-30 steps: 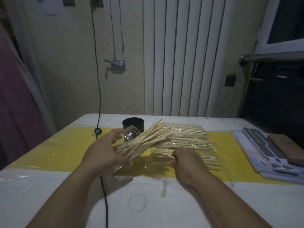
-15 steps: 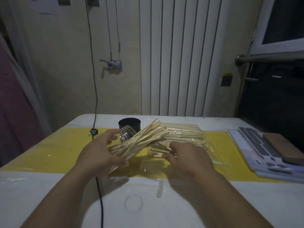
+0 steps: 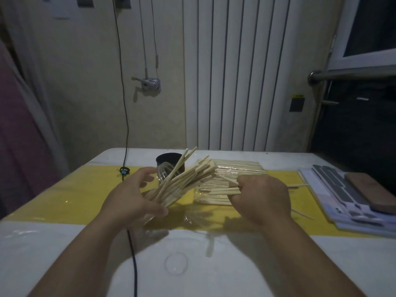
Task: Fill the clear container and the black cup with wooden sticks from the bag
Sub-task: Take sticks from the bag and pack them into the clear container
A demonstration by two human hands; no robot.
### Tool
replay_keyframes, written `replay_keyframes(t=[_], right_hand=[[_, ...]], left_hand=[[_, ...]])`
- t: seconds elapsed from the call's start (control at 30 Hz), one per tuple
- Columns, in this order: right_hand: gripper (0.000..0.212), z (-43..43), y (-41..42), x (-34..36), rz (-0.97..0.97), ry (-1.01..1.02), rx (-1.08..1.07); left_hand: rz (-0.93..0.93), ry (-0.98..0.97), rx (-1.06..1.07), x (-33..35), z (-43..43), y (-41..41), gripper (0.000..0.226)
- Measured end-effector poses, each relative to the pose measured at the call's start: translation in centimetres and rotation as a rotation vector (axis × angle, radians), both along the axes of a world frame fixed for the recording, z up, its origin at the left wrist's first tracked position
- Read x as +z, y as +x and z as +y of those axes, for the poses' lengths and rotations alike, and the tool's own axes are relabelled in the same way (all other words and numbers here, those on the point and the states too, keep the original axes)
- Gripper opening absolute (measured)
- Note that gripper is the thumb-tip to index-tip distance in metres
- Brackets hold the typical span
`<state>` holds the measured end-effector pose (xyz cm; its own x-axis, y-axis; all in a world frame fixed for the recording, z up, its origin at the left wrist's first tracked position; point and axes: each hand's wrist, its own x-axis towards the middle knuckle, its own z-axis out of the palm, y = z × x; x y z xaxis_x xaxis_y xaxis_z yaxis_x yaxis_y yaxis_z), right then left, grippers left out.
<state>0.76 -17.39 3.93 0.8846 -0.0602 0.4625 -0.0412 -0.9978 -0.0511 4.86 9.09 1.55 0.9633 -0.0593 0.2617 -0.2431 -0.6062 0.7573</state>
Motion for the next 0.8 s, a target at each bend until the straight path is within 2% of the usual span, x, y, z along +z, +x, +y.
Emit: replay_keyframes(t=[0.17,0.23,0.33,0.47,0.57,0.67,0.8], right_hand=[[0.017,-0.1,0.0,-0.2,-0.173,0.113,-0.007],[0.02,-0.2,0.3,-0.8,-0.302,0.163,0.034],[0.014,-0.3,0.3,-0.9,-0.587,0.134,0.134],[0.039,-0.6,1.1,-1.6,-0.778,0.091,0.271],[0.052,-0.2,0.9,-1.6,-0.822,0.148,0.283],[0.059,0.0,0.9,-1.4,-0.831,0.251,0.422],[0.041,0.7,0.4,-1.7,-0.839,0.483,0.542]], left_hand=[[-0.009,0.02,0.007,-0.2,0.1,0.1,0.097],[-0.008,0.019,0.002,-0.2,0.2,0.1,0.098],[-0.008,0.017,-0.002,-0.2,0.1,0.1,0.099],[-0.018,0.041,0.002,-0.4,0.1,0.1,0.098],[-0.011,0.05,-0.005,-0.4,0.2,0.1,0.098],[-0.013,0.057,-0.024,-0.2,0.1,0.1,0.092],[-0.013,0.098,-0.029,-0.2,0.0,0.1,0.099]])
